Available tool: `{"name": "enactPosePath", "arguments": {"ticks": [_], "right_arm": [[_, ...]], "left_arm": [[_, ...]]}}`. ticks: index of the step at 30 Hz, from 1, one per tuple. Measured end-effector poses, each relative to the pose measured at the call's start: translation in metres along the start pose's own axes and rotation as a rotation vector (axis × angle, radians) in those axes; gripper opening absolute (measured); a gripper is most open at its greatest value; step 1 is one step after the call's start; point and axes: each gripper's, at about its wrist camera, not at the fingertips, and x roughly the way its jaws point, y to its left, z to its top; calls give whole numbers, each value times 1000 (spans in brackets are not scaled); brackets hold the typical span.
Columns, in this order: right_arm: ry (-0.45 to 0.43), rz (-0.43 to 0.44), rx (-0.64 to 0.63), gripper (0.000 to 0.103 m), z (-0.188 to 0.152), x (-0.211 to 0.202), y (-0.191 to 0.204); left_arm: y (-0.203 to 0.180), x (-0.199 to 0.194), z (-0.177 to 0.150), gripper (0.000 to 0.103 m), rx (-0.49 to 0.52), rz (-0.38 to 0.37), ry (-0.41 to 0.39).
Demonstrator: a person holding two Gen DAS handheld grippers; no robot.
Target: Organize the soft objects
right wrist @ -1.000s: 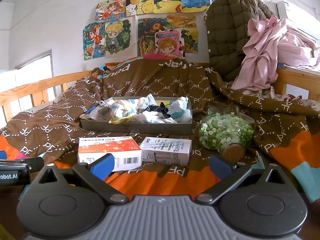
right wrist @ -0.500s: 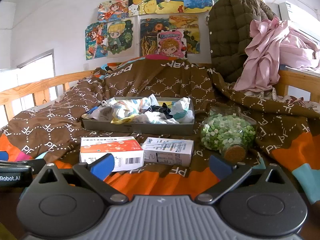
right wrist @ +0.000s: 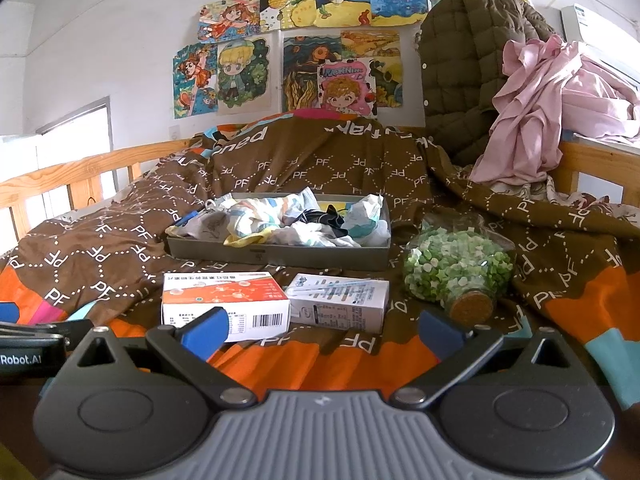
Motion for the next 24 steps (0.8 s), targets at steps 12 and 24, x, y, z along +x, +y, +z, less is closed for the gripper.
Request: {"name": "enactPosePath", "arguments": {"ticks": [12,24], "right_arm": [[2,2,-3,103,0,1,0],[4,4,-3,103,-1,1,0]], "left_arm": [[0,0,-1,102,3,-1,3],[1,1,-1,102,3,-1,4]]}}
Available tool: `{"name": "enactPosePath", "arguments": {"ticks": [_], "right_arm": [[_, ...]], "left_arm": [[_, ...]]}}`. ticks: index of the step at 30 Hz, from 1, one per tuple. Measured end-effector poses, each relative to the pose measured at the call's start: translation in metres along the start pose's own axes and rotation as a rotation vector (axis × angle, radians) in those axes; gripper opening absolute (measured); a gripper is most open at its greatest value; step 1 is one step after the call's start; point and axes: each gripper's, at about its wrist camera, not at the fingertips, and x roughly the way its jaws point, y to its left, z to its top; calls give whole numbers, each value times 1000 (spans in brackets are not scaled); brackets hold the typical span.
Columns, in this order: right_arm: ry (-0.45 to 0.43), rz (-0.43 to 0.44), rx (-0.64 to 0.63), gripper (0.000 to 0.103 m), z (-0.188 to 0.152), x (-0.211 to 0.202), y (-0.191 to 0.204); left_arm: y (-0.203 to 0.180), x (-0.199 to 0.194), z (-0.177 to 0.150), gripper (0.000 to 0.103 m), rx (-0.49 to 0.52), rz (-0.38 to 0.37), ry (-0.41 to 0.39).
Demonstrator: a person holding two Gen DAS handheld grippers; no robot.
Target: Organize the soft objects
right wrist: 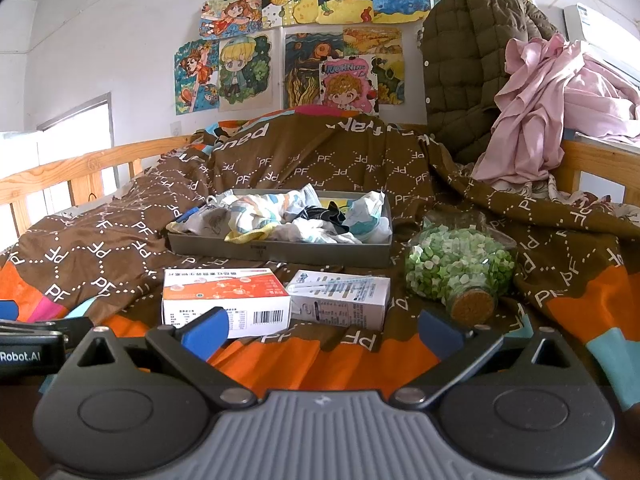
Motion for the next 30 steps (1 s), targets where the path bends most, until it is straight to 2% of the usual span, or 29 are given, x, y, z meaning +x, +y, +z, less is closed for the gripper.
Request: {"name": "enactPosePath", "arguments": {"ticks": [30], "right_arm": [[2,0,-2,103,-2,1,0]], "left_arm": [[3,2,-2,102,-12,16,10]]}}
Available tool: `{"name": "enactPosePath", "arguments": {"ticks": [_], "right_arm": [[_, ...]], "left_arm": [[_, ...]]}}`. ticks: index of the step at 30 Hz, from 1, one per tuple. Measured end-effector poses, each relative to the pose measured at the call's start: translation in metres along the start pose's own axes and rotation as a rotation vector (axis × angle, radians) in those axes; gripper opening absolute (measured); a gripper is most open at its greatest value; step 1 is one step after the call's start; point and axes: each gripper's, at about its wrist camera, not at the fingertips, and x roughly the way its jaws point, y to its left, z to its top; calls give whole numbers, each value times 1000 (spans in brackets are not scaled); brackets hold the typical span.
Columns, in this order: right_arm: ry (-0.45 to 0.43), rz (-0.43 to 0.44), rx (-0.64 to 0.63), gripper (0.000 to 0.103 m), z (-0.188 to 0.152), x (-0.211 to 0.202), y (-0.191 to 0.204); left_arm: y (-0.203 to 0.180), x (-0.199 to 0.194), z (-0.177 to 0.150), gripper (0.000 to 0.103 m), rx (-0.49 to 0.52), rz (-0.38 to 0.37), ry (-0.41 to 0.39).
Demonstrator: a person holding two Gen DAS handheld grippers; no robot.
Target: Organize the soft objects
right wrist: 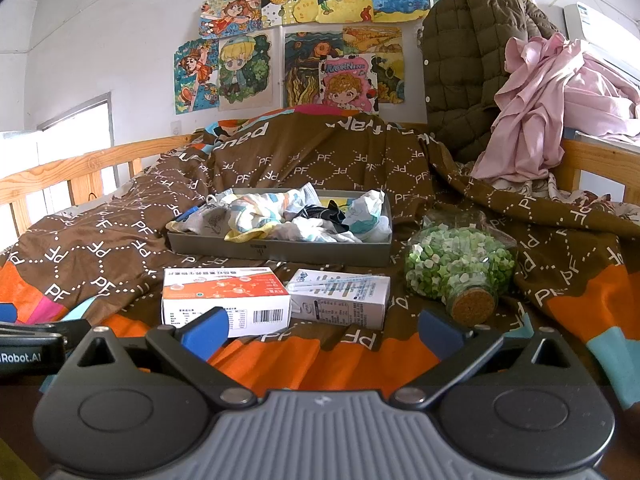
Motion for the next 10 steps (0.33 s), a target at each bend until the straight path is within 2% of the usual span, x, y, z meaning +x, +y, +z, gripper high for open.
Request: {"name": "enactPosePath", "arguments": {"ticks": [10], "right_arm": [[7,-9,13,103,-2,1,-5]], "left_arm": [[2,1,-1,102,-14,-25,9]]}}
